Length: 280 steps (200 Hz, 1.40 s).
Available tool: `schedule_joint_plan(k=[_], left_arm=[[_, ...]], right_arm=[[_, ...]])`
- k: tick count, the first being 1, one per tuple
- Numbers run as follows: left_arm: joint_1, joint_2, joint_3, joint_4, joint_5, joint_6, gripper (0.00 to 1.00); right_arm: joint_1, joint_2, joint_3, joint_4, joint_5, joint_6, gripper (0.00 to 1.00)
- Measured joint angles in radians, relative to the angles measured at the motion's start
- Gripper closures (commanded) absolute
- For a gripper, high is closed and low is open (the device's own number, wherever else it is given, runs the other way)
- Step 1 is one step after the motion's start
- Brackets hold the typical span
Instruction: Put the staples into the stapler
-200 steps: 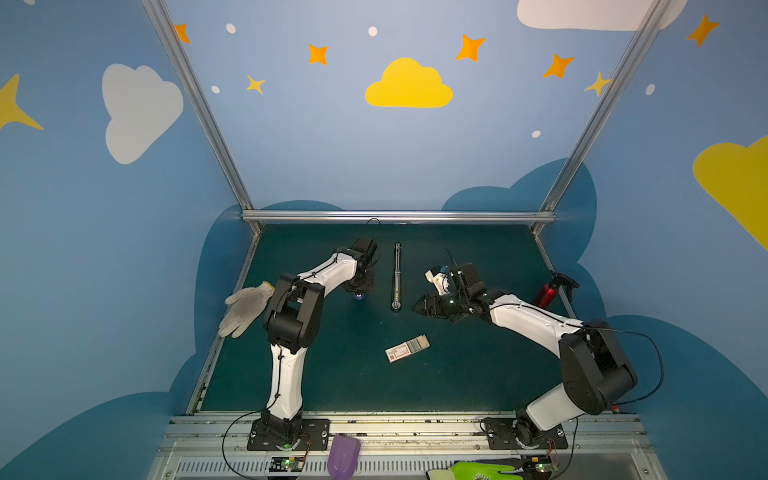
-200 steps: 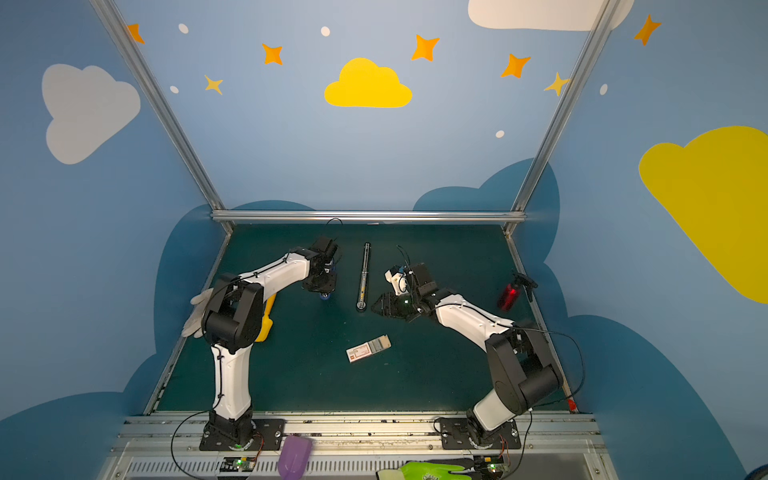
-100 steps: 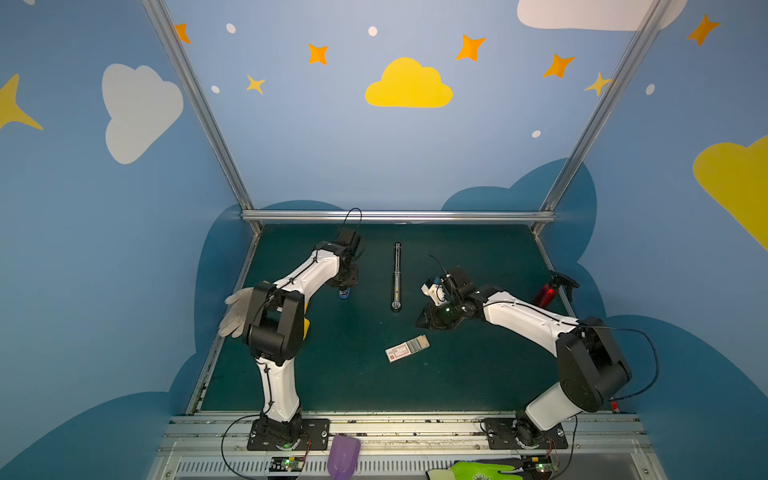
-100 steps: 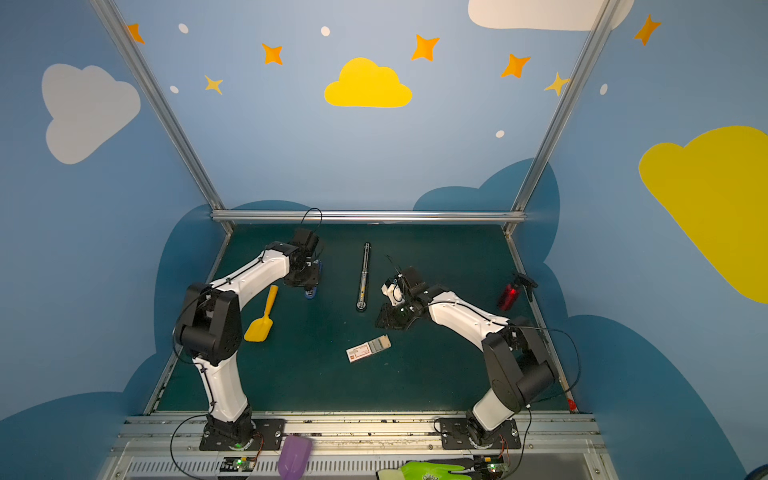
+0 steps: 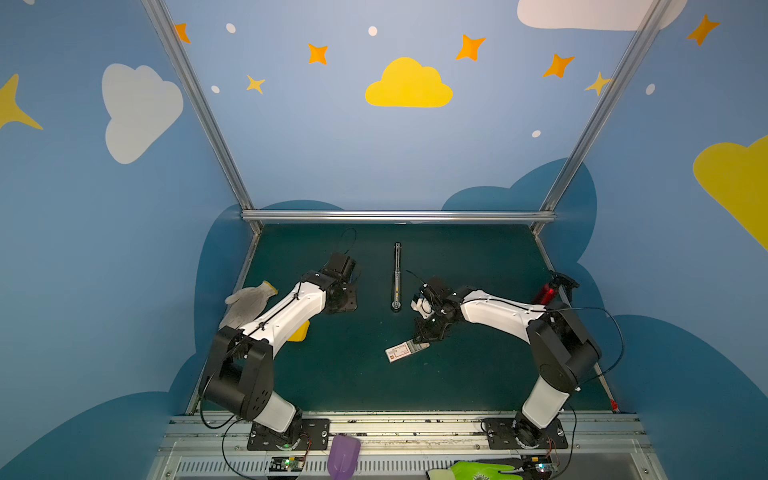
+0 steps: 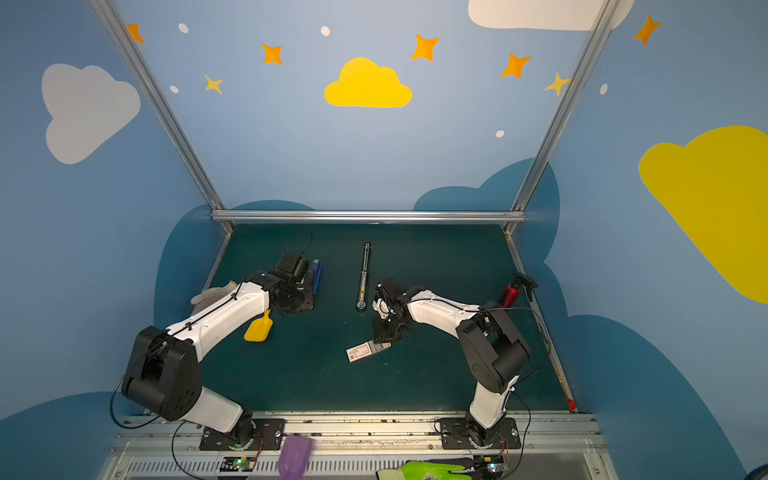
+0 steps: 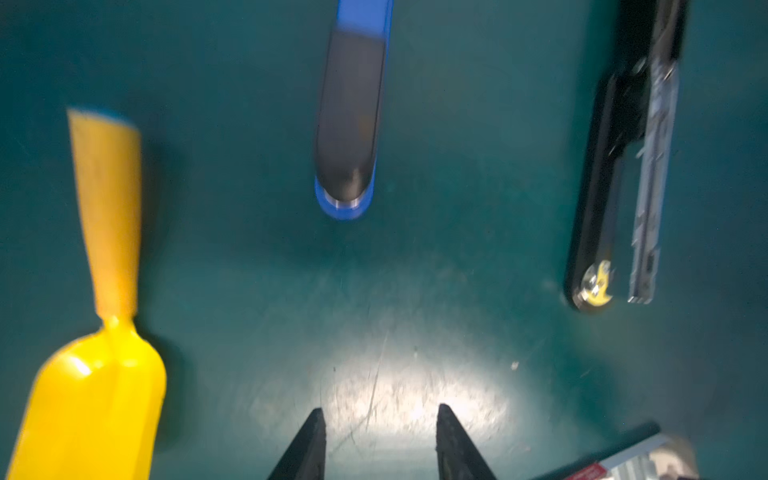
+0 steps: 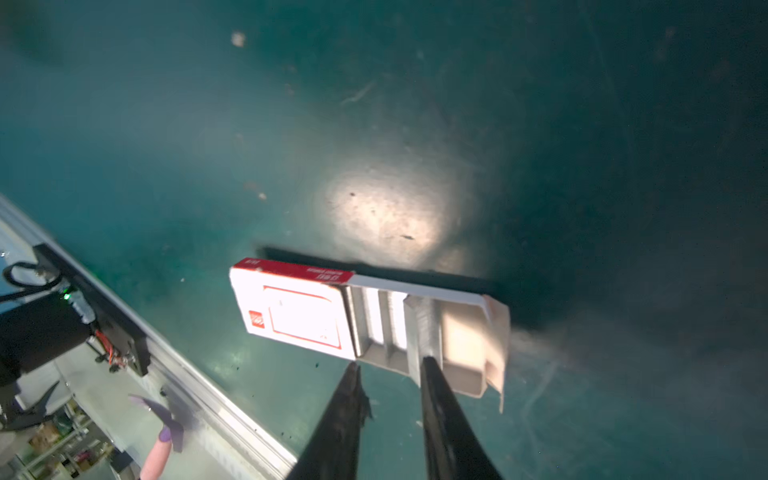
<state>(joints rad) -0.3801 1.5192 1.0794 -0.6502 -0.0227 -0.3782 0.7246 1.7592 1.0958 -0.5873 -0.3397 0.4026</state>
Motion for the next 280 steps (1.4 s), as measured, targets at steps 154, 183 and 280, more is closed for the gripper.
schedule_joint_plan(k=[154,183,280], left_arm=[[-0.016,-0.057,-0.085,0.069,0.082,-0.080,0.57],[-0.016,-0.057,-0.092,0.072,0.089,-0.084,0.57],[-0.020,-0.087,-0.113,0.098,0.117,-0.106,0.56]], right_arm=[[0.024,0.050,0.013,-0.014,0.007,0.000,0.91],[0.025,0.050,0.013,-0.015,0.009,0.000,0.96],[-0.018,-0.017,-0.023,0.001,-0.015,0.009,1.00]])
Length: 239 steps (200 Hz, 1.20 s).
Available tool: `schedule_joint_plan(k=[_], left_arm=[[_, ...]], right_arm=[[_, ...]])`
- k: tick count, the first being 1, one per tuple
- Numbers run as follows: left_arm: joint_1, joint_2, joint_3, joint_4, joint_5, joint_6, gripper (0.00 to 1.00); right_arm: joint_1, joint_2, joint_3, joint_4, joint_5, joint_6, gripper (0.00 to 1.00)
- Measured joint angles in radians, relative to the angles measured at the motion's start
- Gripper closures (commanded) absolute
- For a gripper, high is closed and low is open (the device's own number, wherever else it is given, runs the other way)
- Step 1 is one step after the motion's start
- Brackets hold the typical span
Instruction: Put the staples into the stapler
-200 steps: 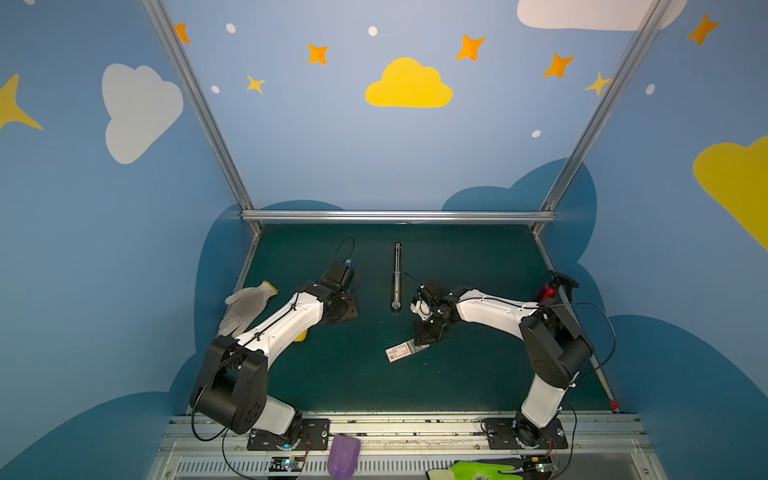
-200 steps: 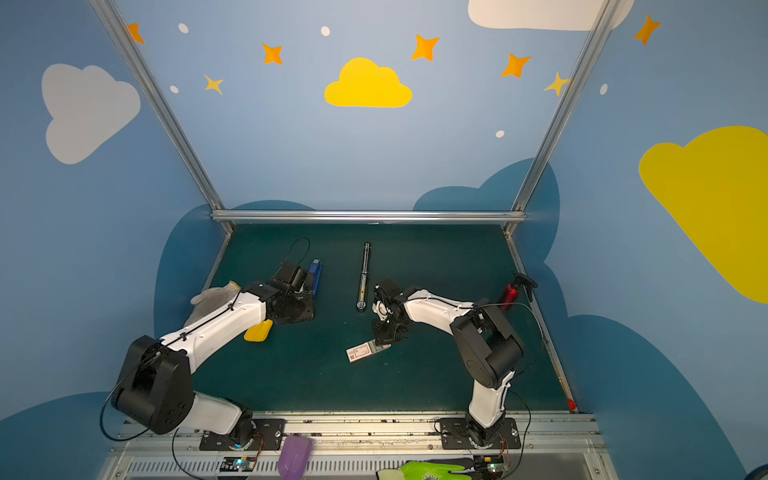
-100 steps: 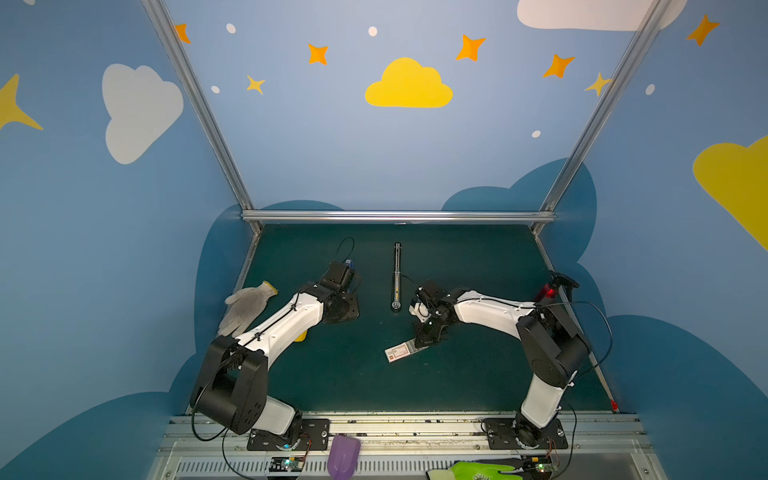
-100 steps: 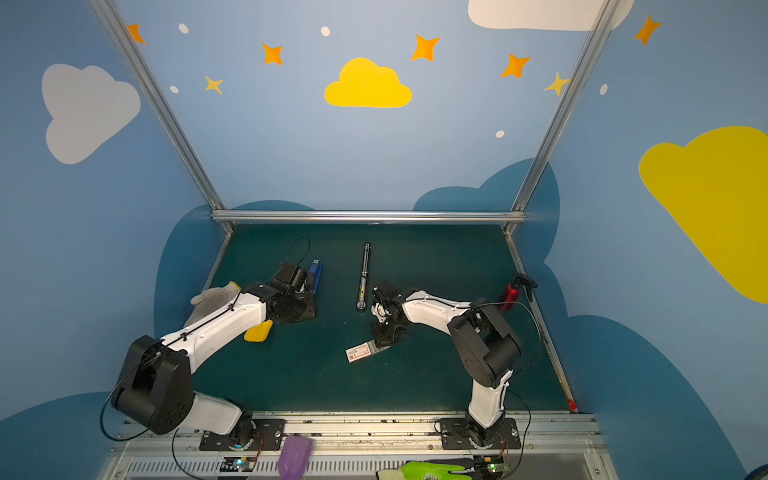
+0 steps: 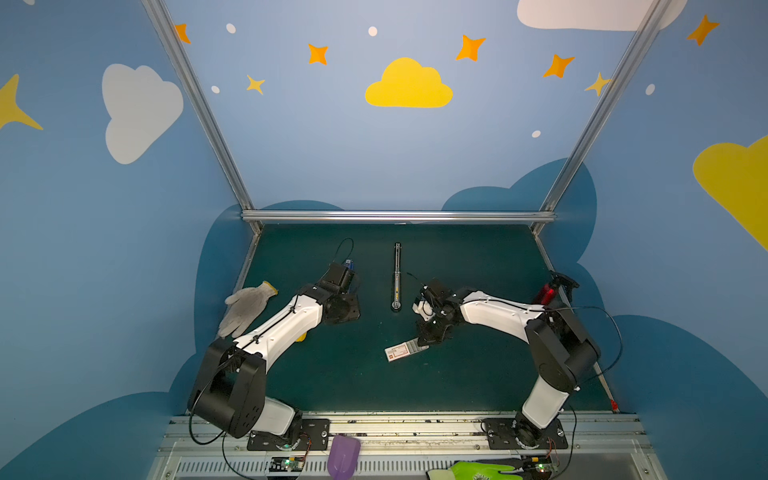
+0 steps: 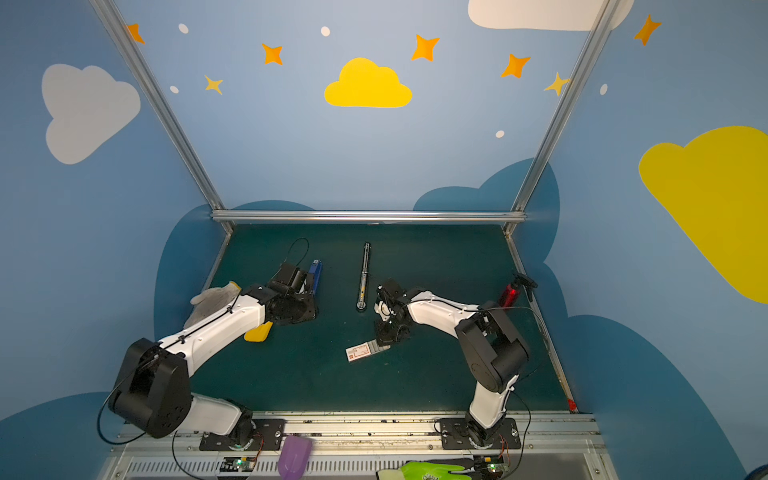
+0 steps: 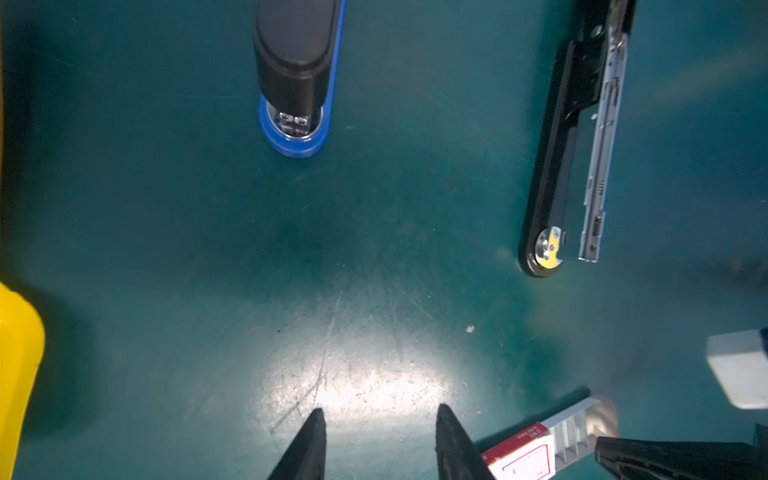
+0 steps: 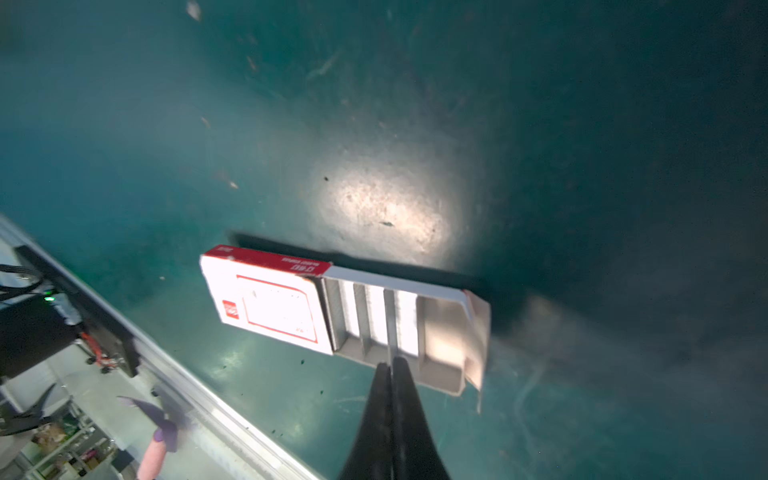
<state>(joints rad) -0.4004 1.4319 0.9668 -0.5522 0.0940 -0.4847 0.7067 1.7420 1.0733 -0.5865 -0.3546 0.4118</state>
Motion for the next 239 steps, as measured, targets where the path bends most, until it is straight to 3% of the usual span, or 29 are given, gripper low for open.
schedule_joint_plan(k=[35,51,65,167,218,239], left_arm=[[0.000,-0.075,-0.027,0.060,0.031,-0.019,0.53],[0.000,-0.102,-0.034,0.085,0.037,-0.031,0.53],[0.000,-0.110,-0.035,0.101,0.044,-0.037,0.53],[0.000,-0.104,-0.043,0.113,0.080,-0.052,0.53],[0.000,-0.098,-0.043,0.115,0.081,-0.052,0.53],[0.000,-0.098,-0.047,0.116,0.081,-0.052,0.53]], right_arm=[[-0.062,-0.071,-0.032,0.043,-0.081,0.007,1.00],[-0.077,-0.082,-0.030,0.045,-0.094,0.006,0.90],[-0.068,-0.080,-0.028,0.039,-0.089,-0.001,0.89],[0.040,0.024,0.010,-0.043,0.094,0.000,0.84],[0.057,0.071,0.034,-0.046,0.130,0.007,0.83],[0.066,0.084,0.051,-0.054,0.145,0.011,0.88]])
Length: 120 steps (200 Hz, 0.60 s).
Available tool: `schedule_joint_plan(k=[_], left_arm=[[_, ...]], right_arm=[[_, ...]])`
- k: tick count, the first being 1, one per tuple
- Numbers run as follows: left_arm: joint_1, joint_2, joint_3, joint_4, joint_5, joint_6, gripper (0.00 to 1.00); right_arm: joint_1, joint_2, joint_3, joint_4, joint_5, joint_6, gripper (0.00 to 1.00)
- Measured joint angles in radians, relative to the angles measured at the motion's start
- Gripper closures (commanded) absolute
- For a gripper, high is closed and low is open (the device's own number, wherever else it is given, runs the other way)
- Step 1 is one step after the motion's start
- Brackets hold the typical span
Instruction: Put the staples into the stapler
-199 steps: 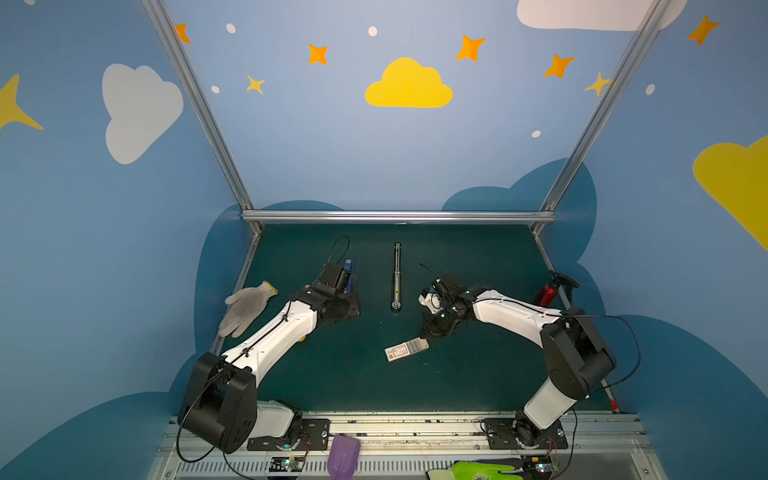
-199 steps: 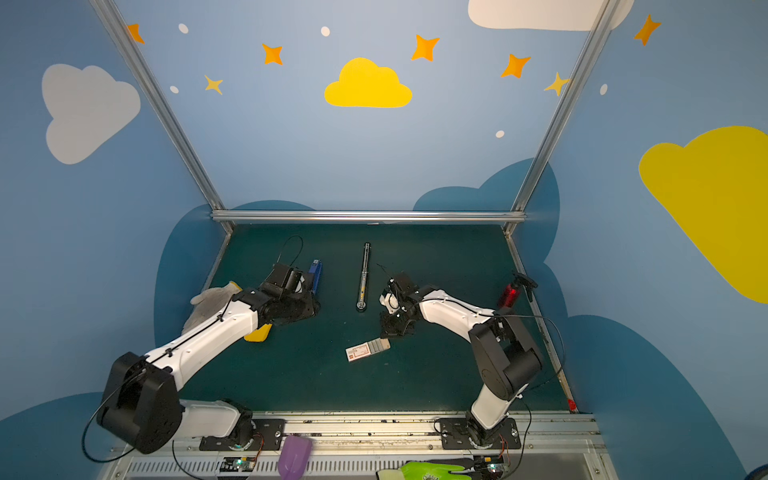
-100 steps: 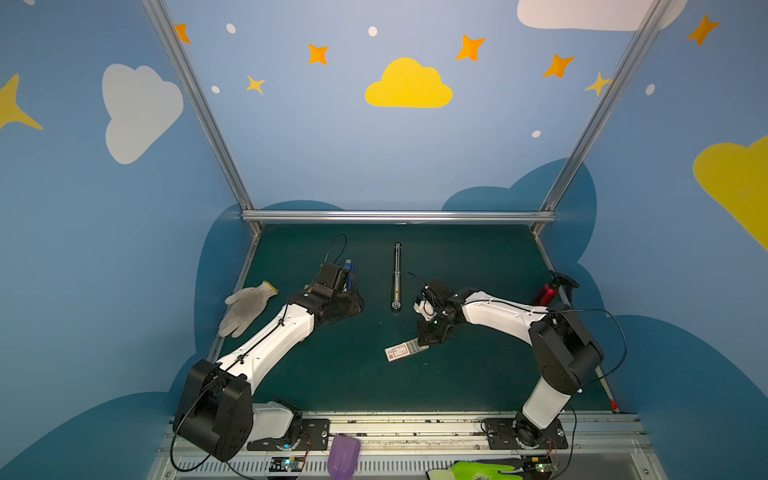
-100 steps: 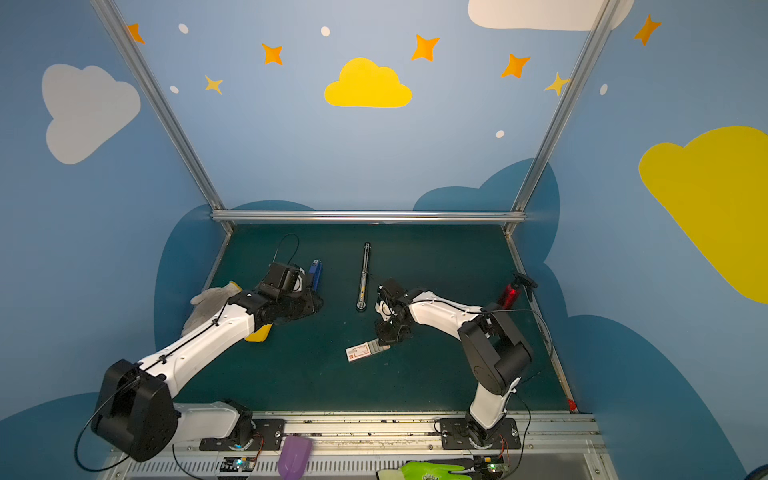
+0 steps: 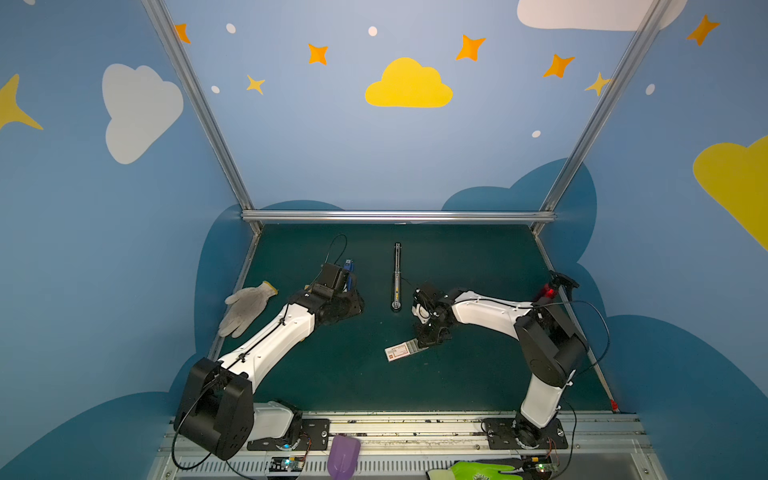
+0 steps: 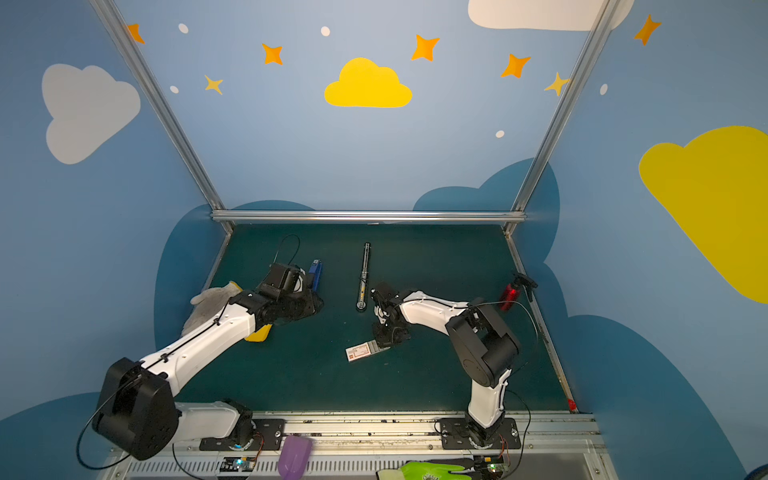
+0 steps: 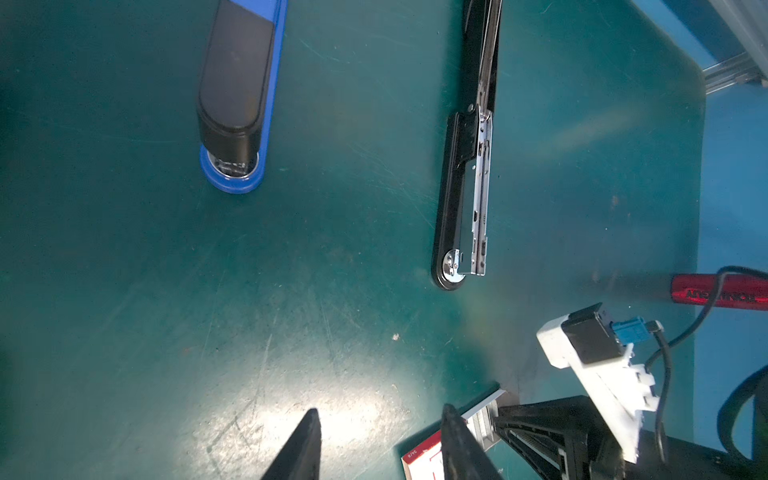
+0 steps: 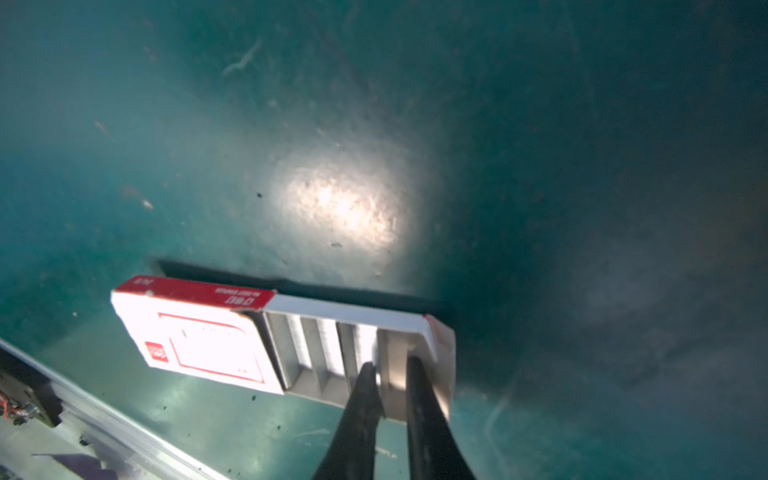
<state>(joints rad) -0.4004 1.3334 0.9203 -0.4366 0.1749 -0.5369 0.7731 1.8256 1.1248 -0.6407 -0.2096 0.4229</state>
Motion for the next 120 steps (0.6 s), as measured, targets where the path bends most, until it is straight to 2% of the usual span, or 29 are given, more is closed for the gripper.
schedule_joint_plan(k=[28,81,120], left_arm=[[0.000,0.000,-0.002,0.000,0.000,0.000,0.53],[0.000,0.000,-0.002,0.005,0.008,-0.003,0.52],[0.000,-0.023,-0.002,0.038,0.053,-0.008,0.50]], right_arm=[[0.020,0.019,0.026,-0.015,0.028,0.000,1.00],[0.014,0.008,0.029,-0.022,0.029,0.000,1.00],[-0.049,-0.097,0.031,-0.024,-0.041,0.001,1.00]])
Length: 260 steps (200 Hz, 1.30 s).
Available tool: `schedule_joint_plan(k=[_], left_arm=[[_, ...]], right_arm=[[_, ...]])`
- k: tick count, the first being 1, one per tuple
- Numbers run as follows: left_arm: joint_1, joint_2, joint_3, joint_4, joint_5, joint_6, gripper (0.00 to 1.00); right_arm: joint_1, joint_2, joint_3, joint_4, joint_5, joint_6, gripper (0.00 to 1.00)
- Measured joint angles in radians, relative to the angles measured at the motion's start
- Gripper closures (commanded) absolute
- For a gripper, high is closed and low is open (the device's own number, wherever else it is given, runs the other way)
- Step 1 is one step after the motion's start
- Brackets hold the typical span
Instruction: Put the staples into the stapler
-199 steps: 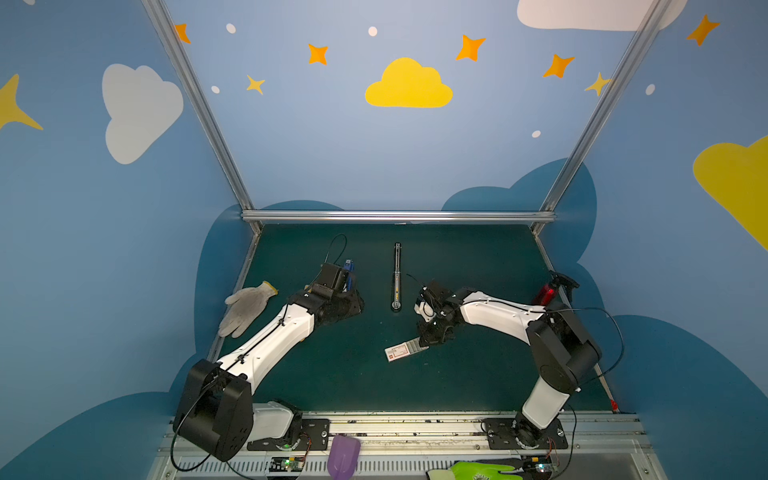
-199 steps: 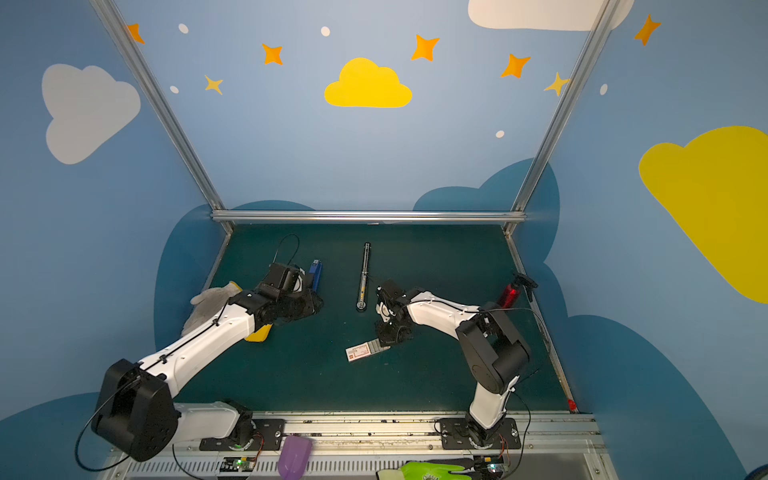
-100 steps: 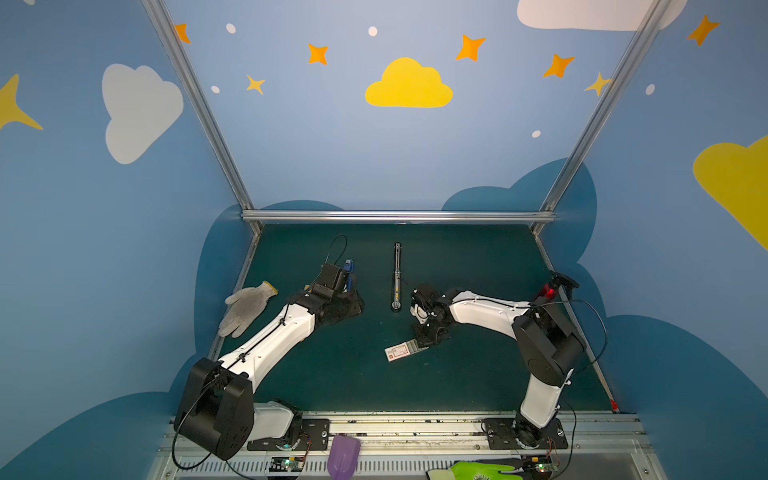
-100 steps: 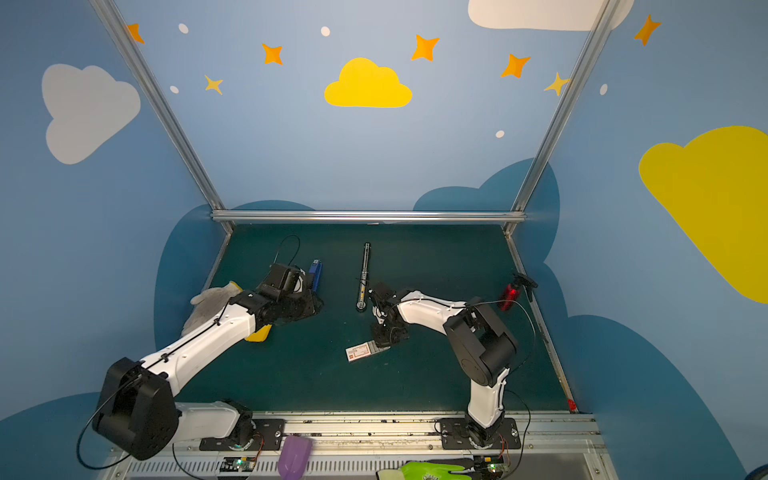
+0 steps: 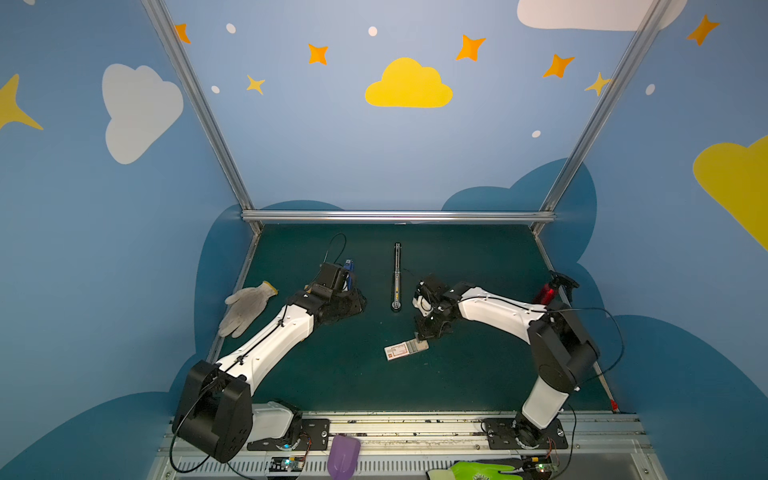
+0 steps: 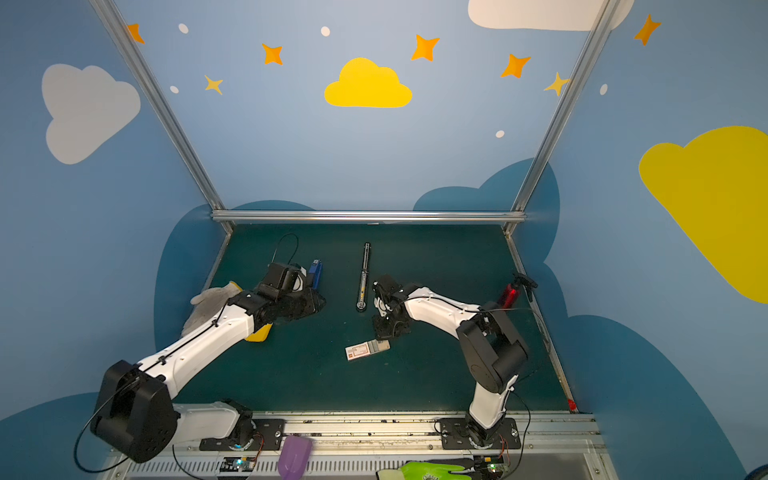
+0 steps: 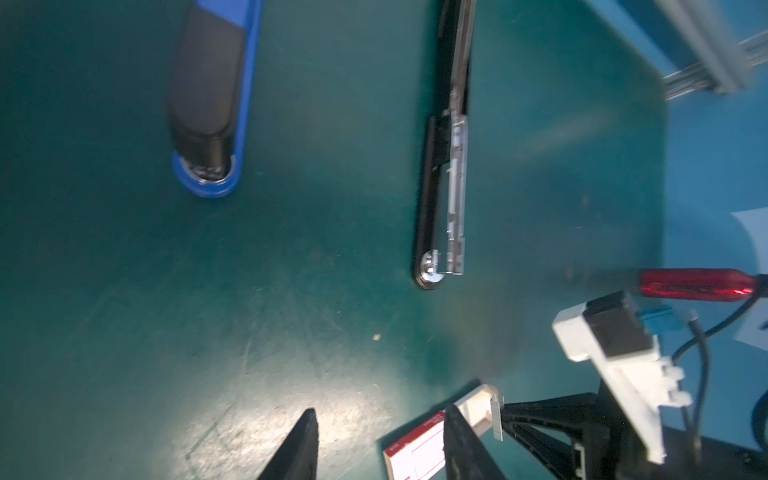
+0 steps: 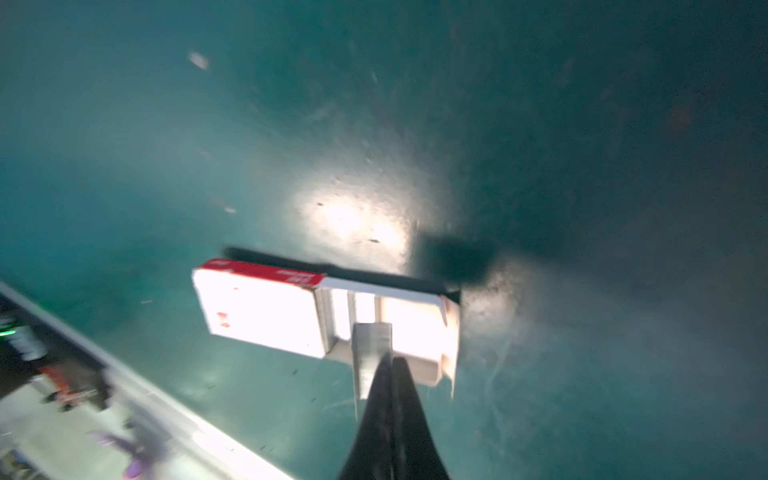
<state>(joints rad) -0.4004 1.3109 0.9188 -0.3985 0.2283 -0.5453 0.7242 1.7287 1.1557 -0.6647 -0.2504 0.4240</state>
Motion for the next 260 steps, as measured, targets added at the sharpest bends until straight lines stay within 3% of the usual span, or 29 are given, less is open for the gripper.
schedule_joint_plan(k=[27,52,98,136,184,239,260], left_arm=[[0.001,-0.044,-0.013,0.062,0.065,-0.014,0.48],[0.010,-0.091,-0.074,0.195,0.189,-0.060,0.44],[0.030,-0.114,-0.221,0.644,0.468,-0.256,0.41],[0.019,-0.093,-0.283,1.046,0.606,-0.449,0.37],[-0.040,-0.083,-0.286,1.264,0.679,-0.530,0.44],[-0.063,-0.058,-0.279,1.294,0.698,-0.536,0.50],[-0.065,-0.054,-0.279,1.294,0.698,-0.536,0.58]], right_arm=[[-0.068,-0.087,0.001,0.013,-0.101,-0.002,1.00],[-0.140,-0.154,-0.004,0.088,-0.290,0.004,1.00],[-0.214,-0.225,-0.051,0.394,-0.676,0.116,1.00],[-0.214,-0.226,-0.084,0.655,-0.875,0.256,1.00],[-0.209,-0.226,-0.120,0.888,-0.993,0.399,1.00],[-0.188,-0.226,-0.130,0.982,-1.041,0.460,1.00],[-0.180,-0.226,-0.130,0.994,-1.051,0.467,1.00]])
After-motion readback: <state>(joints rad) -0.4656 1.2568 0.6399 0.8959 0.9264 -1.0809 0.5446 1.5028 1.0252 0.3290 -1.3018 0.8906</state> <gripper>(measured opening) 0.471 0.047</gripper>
